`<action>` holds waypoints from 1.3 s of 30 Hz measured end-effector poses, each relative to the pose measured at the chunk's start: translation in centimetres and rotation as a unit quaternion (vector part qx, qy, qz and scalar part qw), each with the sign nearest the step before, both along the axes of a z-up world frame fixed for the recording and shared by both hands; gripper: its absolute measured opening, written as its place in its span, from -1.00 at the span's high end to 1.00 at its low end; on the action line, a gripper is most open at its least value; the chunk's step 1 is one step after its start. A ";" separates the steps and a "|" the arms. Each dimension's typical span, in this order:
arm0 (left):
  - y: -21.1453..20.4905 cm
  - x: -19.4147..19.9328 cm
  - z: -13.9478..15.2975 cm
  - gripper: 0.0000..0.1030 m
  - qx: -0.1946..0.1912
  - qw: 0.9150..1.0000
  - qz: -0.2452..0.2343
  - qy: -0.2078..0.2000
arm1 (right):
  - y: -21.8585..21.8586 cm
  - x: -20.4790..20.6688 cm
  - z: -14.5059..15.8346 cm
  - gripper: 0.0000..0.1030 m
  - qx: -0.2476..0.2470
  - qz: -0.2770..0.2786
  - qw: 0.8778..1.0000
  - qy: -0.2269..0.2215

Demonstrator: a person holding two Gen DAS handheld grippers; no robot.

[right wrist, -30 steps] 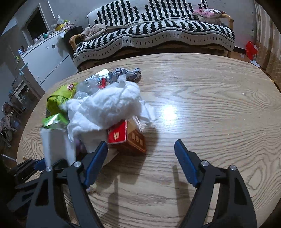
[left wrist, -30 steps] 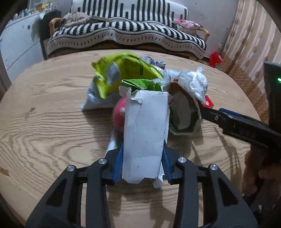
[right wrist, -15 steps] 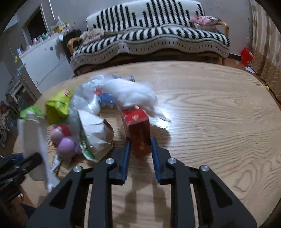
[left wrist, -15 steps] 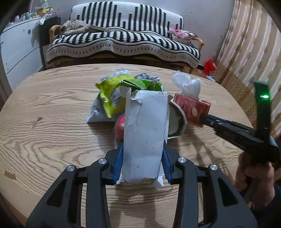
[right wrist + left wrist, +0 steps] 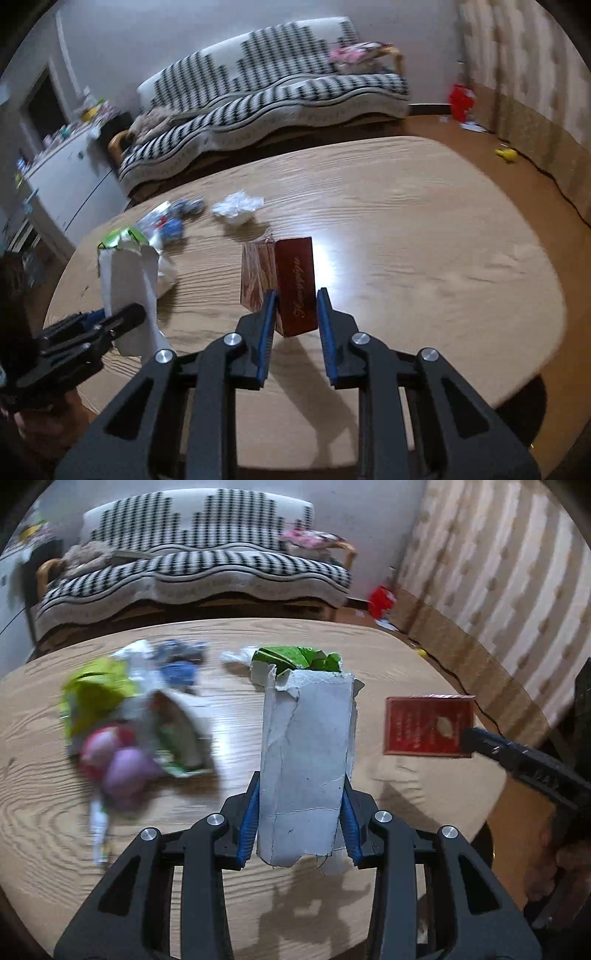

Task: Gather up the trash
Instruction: 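Carry both items over the bin and open both grippers to drop them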

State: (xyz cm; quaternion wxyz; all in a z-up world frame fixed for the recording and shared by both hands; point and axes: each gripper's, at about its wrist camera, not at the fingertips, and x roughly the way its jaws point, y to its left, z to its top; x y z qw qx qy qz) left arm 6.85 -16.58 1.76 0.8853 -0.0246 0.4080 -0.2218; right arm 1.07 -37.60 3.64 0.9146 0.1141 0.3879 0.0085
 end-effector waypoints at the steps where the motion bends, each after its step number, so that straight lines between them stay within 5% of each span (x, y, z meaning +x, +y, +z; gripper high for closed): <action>1: -1.1 -0.2 0.0 0.27 0.000 1.000 -0.010 -0.001 | -1.1 -0.9 0.3 0.56 -0.002 -0.012 1.000 -0.002; 10: -11.6 -3.3 -0.2 0.27 -0.005 0.993 -0.114 -0.014 | -13.4 -11.6 1.5 0.56 -0.009 -0.153 0.988 0.001; 21: -23.1 -8.6 -2.2 0.27 -0.032 0.970 -0.240 0.010 | -25.0 -24.5 -2.4 0.56 -0.002 -0.307 0.949 0.070; 27: -27.7 -11.0 -3.3 0.27 -0.023 0.961 -0.277 0.019 | -28.2 -26.8 -5.1 0.56 0.028 -0.332 0.936 0.114; 39: -31.6 -11.9 -4.7 0.27 -0.005 0.953 -0.303 0.023 | -28.5 -24.5 -5.6 0.56 0.033 -0.320 0.939 0.124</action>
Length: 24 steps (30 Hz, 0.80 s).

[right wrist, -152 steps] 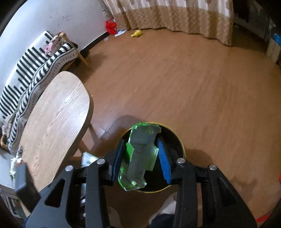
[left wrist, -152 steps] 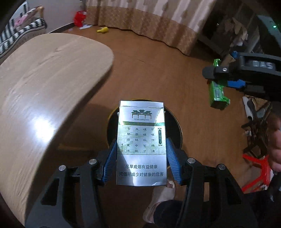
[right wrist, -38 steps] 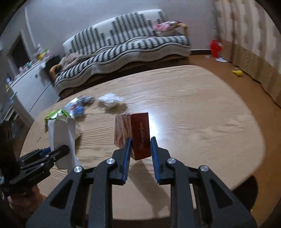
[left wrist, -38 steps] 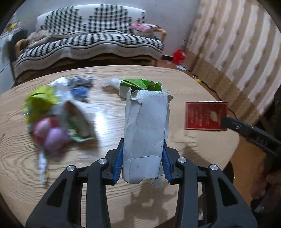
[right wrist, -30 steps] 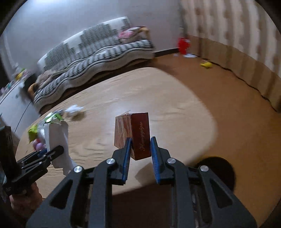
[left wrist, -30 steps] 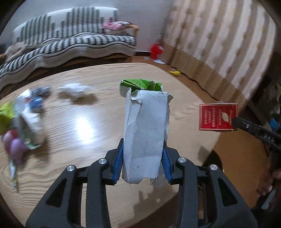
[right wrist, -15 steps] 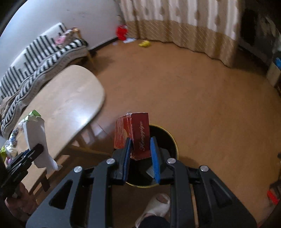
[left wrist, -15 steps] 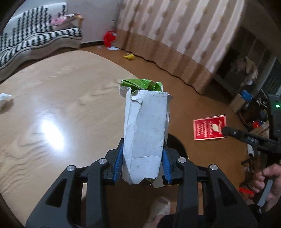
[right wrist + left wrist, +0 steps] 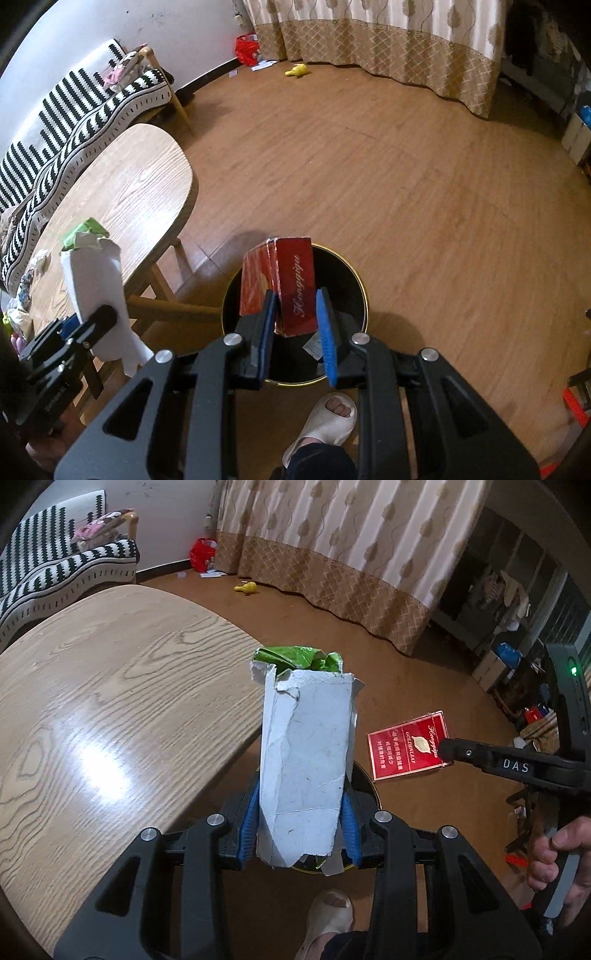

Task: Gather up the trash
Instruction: 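Carry both items over the bin and open both grippers to drop them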

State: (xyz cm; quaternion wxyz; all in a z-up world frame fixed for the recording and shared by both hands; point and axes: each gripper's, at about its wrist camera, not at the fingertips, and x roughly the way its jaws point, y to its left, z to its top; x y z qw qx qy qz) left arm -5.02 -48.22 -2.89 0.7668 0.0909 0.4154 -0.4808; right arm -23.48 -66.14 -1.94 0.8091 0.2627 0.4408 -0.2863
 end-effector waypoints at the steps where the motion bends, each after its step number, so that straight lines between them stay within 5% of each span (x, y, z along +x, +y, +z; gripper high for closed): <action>1: 0.0 -0.1 -0.1 0.27 0.001 1.000 -0.001 0.000 | -0.1 0.1 0.0 0.55 -0.001 -0.001 1.000 0.000; 2: -0.2 0.0 -0.1 0.27 0.002 1.000 -0.002 0.000 | -0.1 0.1 0.0 0.55 -0.003 -0.003 1.000 0.000; 3: -0.3 0.0 -0.2 0.27 0.003 1.000 -0.003 0.000 | -0.1 0.0 0.2 0.32 -0.004 -0.005 1.000 0.000; 4: -0.5 -0.1 -0.4 0.27 0.005 1.000 -0.004 0.000 | -0.2 0.1 0.2 0.00 -0.005 -0.007 1.000 0.002; 5: -0.7 -0.1 -0.6 0.27 0.007 1.000 -0.006 0.001 | -0.3 -0.1 0.2 -0.62 -0.008 -0.009 1.000 0.001; 6: -0.9 -0.1 -0.7 0.27 0.008 1.000 -0.009 0.003 | -0.2 -0.3 0.4 -0.68 -0.015 -0.011 1.000 -0.005; 19: -4.6 -1.9 -3.2 0.26 0.029 0.999 -0.043 0.003 | -0.3 -0.9 1.5 -0.68 -0.022 -0.022 0.999 -0.022; 24: -5.9 -2.1 -4.1 -0.05 0.032 0.998 -0.050 -0.001 | -0.5 -1.1 1.8 -0.68 -0.024 -0.030 0.999 -0.028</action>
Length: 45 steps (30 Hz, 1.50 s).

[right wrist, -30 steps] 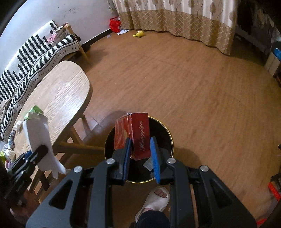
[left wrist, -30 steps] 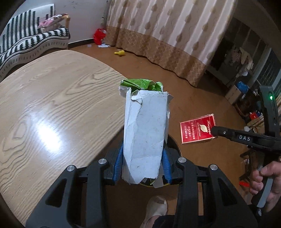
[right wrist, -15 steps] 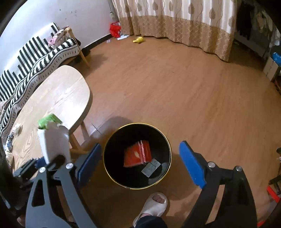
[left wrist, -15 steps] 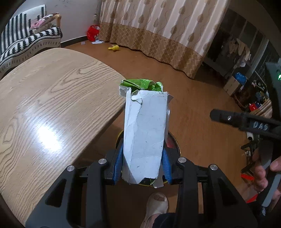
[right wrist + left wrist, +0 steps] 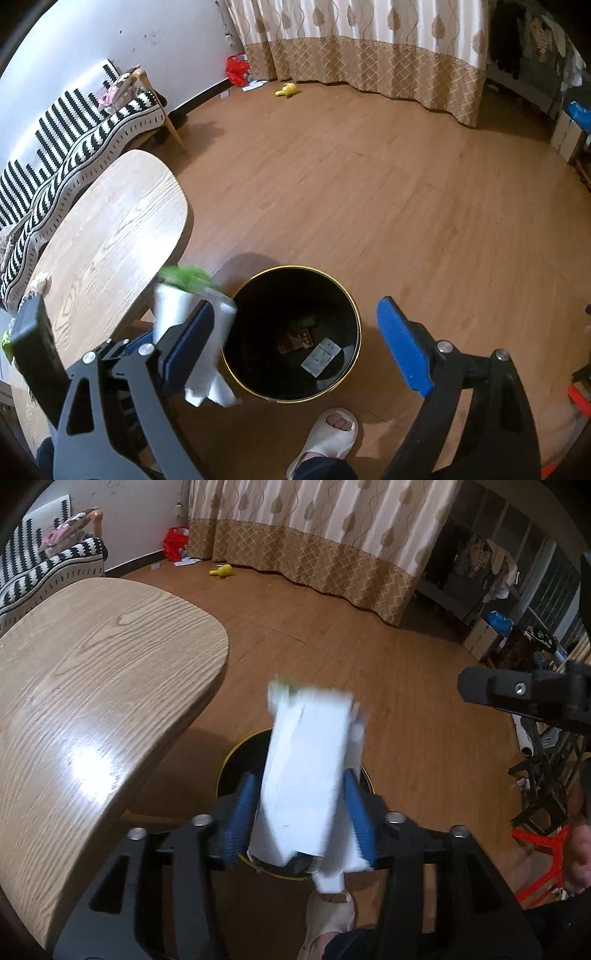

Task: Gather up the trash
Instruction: 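Carry both items over the bin and open both grippers to drop them, then grasp the striped wrapper strip with the left gripper while the right grasps the white-green paper bag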

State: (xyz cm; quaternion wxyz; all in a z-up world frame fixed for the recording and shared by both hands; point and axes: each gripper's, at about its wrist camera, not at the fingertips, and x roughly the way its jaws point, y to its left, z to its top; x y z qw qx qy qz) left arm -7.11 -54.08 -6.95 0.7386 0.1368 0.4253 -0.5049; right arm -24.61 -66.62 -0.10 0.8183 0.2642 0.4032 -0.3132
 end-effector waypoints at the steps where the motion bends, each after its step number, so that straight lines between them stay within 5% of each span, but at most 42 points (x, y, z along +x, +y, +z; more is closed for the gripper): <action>1: -0.1 0.0 -0.1 -0.10 0.001 1.000 0.002 -0.003 | 0.1 -0.1 0.0 -0.68 -0.001 -0.001 1.000 -0.001; 6: 0.4 0.5 0.2 -0.19 -0.003 1.000 0.011 0.004 | 0.3 0.0 0.0 -0.68 -0.002 0.002 1.000 -0.003; 10: 2.3 1.2 1.6 -0.60 -0.015 1.000 0.027 -0.005 | 1.2 1.1 0.4 -0.68 -0.004 0.014 1.000 -0.009; 13: 5.5 2.5 3.1 -0.79 -0.027 0.997 0.063 -0.026 | 2.3 2.8 0.9 -0.69 -0.008 0.031 0.999 -0.016; 18: 13.0 6.4 5.0 -0.79 -0.029 0.989 0.144 -0.032 | 6.8 8.9 1.8 -0.69 -0.006 0.095 0.995 -0.038; 28: 32.9 11.9 8.2 -0.79 0.006 0.939 0.329 -0.103 | 23.0 23.0 2.9 -0.69 0.007 0.294 0.954 -0.066; 36: 46.8 13.7 7.5 -0.79 0.030 0.899 0.429 -0.084 | 35.1 29.2 2.0 -0.69 0.018 0.401 0.913 -0.071; 41: 50.7 14.5 6.3 -0.79 0.049 0.890 0.448 -0.072 | 38.9 31.4 0.8 -0.69 0.025 0.426 0.902 -0.064; 45: 51.8 15.0 4.8 -0.79 0.065 0.892 0.443 -0.059 | 40.8 32.7 -0.4 -0.69 0.027 0.438 0.897 -0.054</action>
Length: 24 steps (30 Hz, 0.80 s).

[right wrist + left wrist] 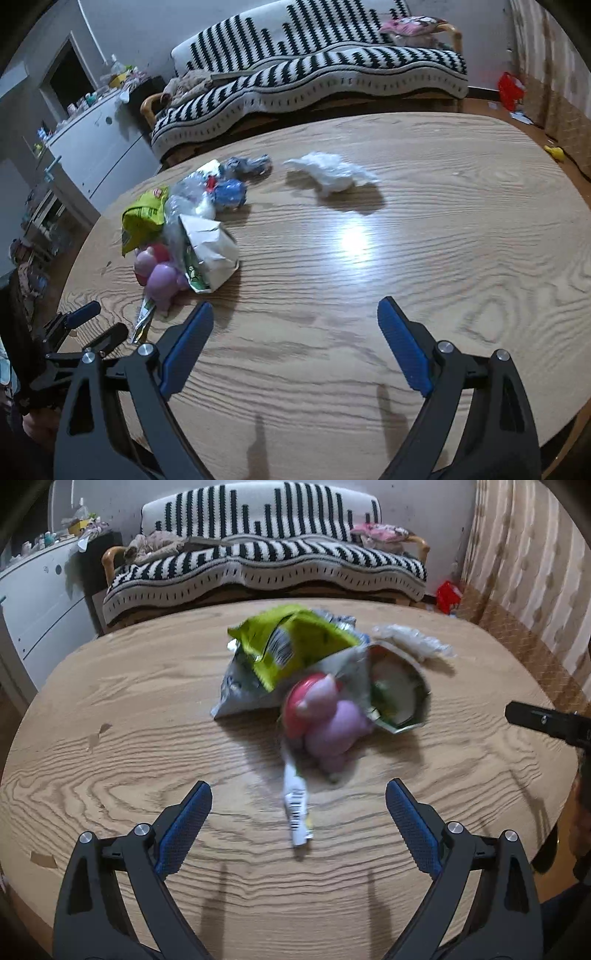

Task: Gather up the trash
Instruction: 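Grasp the striped wrapper strip with the left gripper while the right grasps the white-green paper bag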

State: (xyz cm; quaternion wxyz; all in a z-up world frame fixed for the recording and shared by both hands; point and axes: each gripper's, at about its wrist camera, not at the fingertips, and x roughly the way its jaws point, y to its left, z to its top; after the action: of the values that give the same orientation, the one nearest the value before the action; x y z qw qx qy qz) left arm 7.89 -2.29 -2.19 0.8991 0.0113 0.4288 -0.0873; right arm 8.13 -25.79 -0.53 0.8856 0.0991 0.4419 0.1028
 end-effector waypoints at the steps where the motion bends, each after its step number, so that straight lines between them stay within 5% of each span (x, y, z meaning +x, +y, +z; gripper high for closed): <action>1: 0.0 0.4 -0.6 -0.79 0.003 1.000 -0.004 0.007 | 0.2 0.2 -0.2 -0.69 -0.001 0.003 1.000 0.001; 6: 0.1 2.0 -2.8 -0.72 0.015 0.999 -0.002 0.028 | 1.6 1.6 -1.0 -0.69 0.004 0.014 1.000 0.007; 12: 0.0 2.4 -3.2 -0.17 0.017 1.000 -0.012 0.024 | 3.2 3.4 -2.0 -0.69 0.008 0.026 1.000 0.014; 16: 0.0 2.1 -2.9 0.73 0.022 0.999 -0.022 0.017 | 4.4 4.7 -2.5 -0.69 0.015 0.036 0.999 0.015; 24: 1.1 1.1 -1.6 0.75 0.015 0.999 -0.025 0.017 | 6.5 6.9 -3.5 -0.66 0.032 0.056 0.998 0.011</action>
State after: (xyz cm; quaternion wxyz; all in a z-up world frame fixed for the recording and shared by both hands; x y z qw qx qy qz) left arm 8.94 -1.17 -3.76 0.8891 0.0343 0.4445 -0.1037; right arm 15.04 -19.33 -4.03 0.8697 0.1036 0.4534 0.1652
